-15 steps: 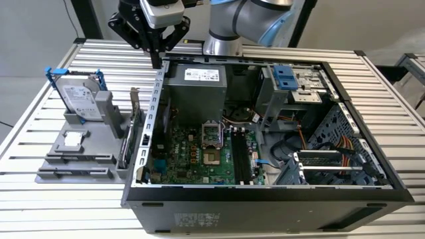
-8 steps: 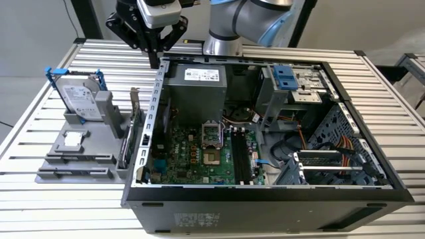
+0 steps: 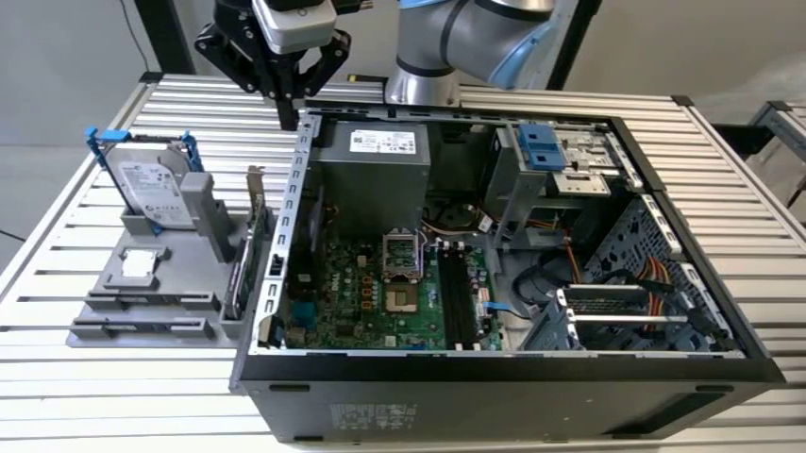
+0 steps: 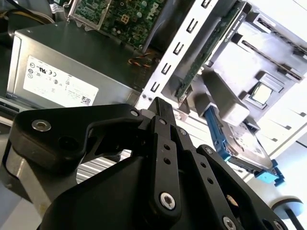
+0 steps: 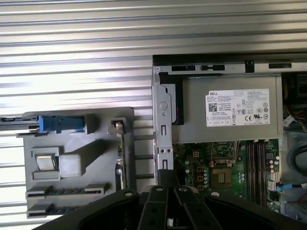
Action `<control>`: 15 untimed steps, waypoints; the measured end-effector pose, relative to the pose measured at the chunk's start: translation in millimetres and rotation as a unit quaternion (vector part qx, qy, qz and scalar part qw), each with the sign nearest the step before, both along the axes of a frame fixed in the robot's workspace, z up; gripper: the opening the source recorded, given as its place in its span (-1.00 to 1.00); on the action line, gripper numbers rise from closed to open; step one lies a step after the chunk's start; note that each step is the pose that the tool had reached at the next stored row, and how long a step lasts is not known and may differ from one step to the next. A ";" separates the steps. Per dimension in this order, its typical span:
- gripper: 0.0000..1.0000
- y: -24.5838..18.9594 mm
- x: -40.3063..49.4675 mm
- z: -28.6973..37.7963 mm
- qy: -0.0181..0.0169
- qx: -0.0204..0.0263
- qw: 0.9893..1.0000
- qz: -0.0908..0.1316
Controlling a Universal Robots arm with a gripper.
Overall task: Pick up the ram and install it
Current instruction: 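Reach for the ram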
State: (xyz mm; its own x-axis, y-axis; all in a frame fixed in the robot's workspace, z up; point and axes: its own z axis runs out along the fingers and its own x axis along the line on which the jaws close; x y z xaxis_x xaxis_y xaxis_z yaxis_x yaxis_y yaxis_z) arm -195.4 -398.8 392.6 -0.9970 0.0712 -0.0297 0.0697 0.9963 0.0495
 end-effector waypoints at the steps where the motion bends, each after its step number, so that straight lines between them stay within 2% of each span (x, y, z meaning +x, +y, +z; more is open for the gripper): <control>1: -1.00 0.0 -0.4 0.0 0.000 0.000 1.000 0.000; 15: -1.00 0.0 -8.5 0.0 0.000 0.000 1.000 0.000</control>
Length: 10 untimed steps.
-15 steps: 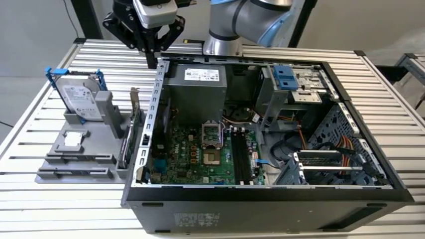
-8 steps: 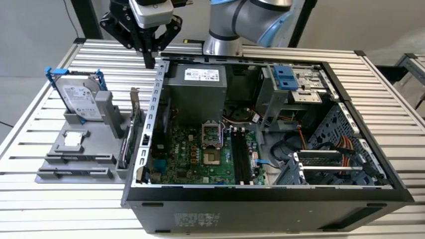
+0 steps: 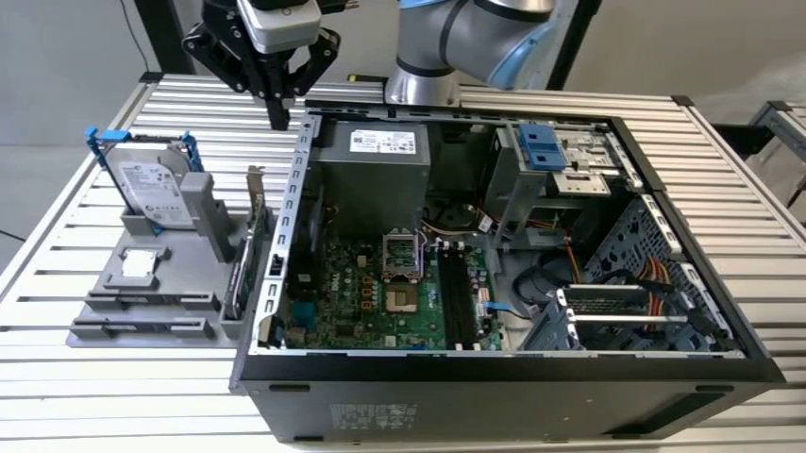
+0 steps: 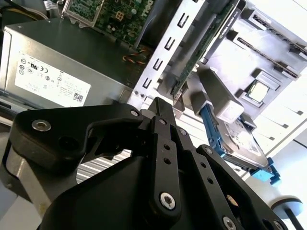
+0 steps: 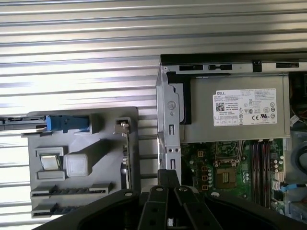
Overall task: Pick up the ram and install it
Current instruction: 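Reach for the ram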
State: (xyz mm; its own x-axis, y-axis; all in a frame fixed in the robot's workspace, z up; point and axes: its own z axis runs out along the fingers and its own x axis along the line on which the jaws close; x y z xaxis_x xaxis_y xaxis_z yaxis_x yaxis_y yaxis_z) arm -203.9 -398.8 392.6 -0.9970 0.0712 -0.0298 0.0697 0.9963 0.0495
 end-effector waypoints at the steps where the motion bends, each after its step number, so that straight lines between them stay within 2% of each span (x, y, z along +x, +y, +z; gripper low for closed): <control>1: -1.00 0.0 -0.6 0.0 0.000 0.000 1.000 0.000; 10: -1.00 0.0 -6.2 0.0 0.000 0.000 1.000 0.000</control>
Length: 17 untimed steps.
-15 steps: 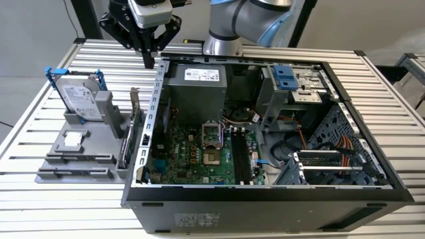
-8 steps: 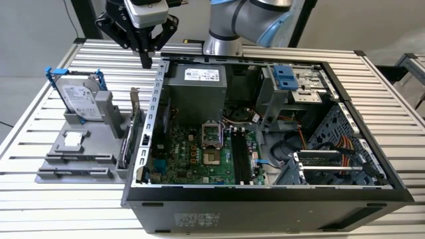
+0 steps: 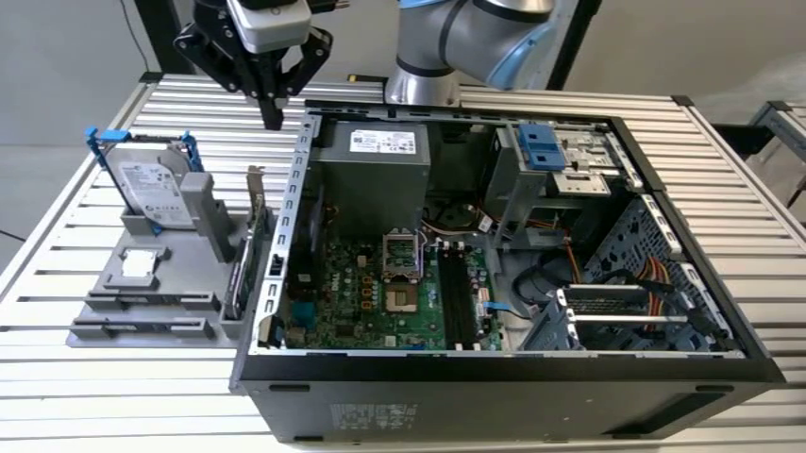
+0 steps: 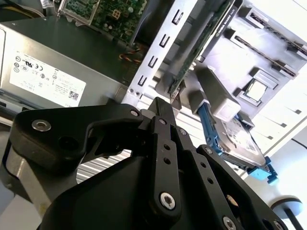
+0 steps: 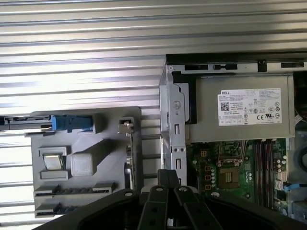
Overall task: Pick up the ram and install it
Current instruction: 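Reach for the ram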
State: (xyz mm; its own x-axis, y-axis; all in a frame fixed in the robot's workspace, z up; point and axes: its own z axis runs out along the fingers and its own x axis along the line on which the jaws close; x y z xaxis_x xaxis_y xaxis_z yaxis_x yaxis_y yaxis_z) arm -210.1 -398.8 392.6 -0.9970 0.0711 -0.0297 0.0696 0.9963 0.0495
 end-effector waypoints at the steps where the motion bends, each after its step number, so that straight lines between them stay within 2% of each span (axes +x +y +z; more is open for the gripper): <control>1: -1.00 0.0 -0.7 0.0 0.000 0.000 1.000 0.000; 17: -1.00 0.0 -11.7 0.0 0.000 0.000 1.000 0.000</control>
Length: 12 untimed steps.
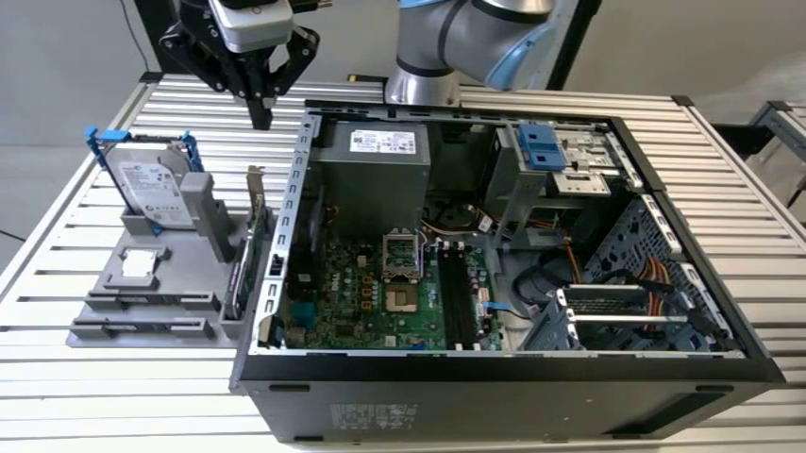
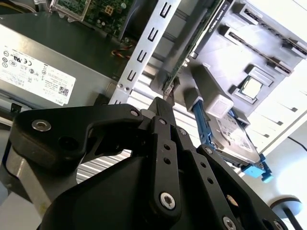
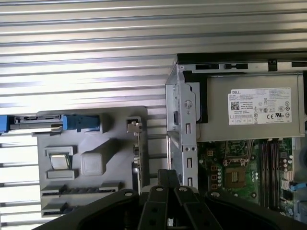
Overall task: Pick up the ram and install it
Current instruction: 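Reach for the ram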
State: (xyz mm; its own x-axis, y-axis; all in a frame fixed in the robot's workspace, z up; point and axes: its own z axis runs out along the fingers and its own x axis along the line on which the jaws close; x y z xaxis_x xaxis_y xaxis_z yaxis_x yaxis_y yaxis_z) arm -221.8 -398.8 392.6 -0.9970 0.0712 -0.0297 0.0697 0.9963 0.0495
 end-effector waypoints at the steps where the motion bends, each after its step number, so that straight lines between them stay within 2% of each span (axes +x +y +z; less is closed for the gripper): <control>1: -1.00 0.0 -0.6 0.0 0.000 0.000 1.000 0.000; 12: -1.00 0.0 -8.0 0.0 0.000 0.000 1.000 0.000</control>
